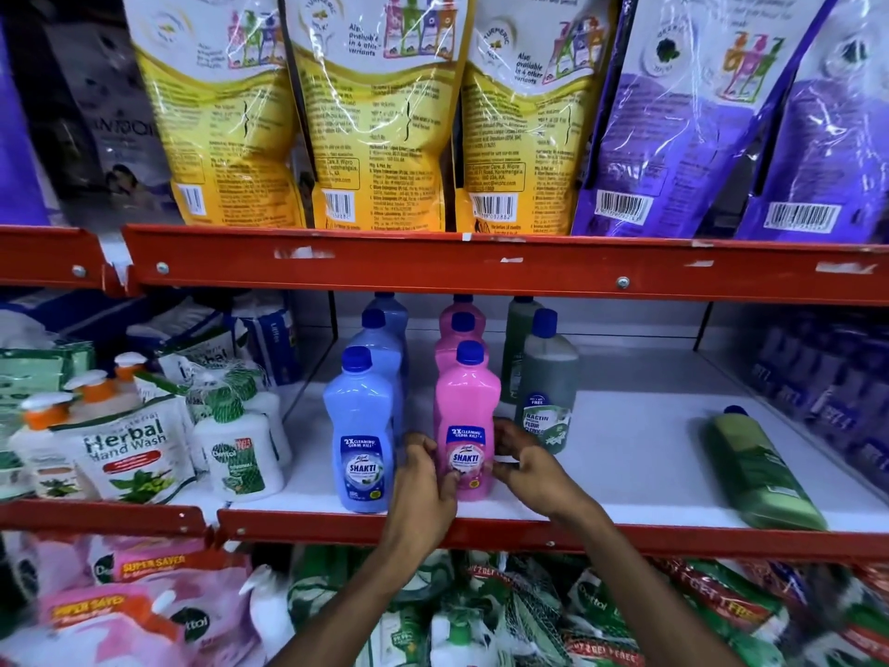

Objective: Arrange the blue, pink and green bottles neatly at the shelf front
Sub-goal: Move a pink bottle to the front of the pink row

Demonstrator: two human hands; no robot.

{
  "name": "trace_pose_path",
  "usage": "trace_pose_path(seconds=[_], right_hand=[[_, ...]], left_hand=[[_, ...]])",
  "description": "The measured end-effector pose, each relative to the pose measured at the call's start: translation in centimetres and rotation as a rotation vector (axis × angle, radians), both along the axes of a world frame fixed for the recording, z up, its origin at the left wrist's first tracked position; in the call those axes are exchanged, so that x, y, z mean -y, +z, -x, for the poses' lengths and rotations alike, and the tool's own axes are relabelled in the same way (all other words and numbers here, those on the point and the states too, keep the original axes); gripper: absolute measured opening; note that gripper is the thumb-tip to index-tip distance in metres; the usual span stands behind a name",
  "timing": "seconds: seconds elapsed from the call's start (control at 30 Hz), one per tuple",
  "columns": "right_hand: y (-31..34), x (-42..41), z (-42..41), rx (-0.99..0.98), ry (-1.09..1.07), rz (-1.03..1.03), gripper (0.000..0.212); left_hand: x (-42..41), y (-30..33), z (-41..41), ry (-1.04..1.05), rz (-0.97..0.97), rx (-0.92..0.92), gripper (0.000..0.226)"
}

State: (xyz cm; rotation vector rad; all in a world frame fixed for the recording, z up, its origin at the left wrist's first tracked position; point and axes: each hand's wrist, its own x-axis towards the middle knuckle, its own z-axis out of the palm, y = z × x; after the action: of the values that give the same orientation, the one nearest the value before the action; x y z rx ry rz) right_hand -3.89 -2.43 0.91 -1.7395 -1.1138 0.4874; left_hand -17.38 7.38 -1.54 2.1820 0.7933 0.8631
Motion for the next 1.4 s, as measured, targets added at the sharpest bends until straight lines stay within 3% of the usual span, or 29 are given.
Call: trace_pose_path(seconds=[0.17, 0.37, 1.13, 1.3, 1.4], right_hand=[[-1.0, 0.3, 0.5, -0.018, -0.038, -0.028, 0.054], [-2.0, 0.4, 1.3, 0.11, -0.187, 0.007, 0.038], [-1.7, 1.8, 2.6, 0.071, -0.182, 0.058, 0.037], [-1.8, 2.5, 2.5, 0.029, -0.198, 0.006, 0.038], [-1.7, 4.6, 2.0, 0.043, -0.299, -0.096, 0.033]], left_hand=[[0.0, -0.2, 0.3, -0.019, 0.021, -0.012, 0.054], [-0.6, 0.1, 0.4, -0.06, 0.044, -0.029, 0.044], [-0.2, -0.4, 1.6, -0.097, 0.038, -0.043, 0.037], [0.3, -1.3, 2.8, -0.056, 0.039, 0.1, 0.048], [2.0, -1.4, 3.9, 0.056, -0.181, 0.324, 0.024]])
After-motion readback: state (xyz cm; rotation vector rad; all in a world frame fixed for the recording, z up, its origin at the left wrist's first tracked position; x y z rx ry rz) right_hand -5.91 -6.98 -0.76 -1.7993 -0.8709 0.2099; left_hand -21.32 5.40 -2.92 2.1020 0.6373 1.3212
